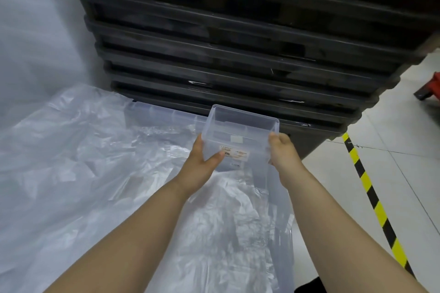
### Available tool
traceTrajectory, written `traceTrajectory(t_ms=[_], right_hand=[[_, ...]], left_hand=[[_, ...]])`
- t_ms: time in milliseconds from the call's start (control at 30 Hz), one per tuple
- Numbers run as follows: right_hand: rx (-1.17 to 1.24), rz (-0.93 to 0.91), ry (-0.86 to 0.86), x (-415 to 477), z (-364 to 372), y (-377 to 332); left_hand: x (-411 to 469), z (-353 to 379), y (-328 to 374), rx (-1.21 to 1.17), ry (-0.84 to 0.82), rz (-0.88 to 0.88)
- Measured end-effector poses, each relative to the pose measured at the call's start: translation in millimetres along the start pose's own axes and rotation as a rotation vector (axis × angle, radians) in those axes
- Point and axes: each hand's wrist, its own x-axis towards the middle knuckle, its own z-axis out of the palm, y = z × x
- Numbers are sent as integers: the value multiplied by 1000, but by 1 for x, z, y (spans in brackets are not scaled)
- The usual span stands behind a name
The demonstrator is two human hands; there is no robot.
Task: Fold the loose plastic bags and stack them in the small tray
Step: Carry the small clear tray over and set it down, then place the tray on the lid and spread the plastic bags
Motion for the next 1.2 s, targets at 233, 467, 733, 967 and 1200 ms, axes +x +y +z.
traceTrajectory(t_ms=[233,467,733,967,1200], right_hand=[[-63,20,-28,12,-5,-11],[-34,13,-35,5,2,-3],[-38,18,-26,5,-6,5],[-51,48,18,18,-6,5],[-55,30,0,22,-8,4]], left_hand=[[-3,11,3,-23,57,47],[-1,6,-3,-16,87,48],[-6,8,-4,92,42,68],[-11,12,1,111,9,66],[-11,12,5,127,-1,48]])
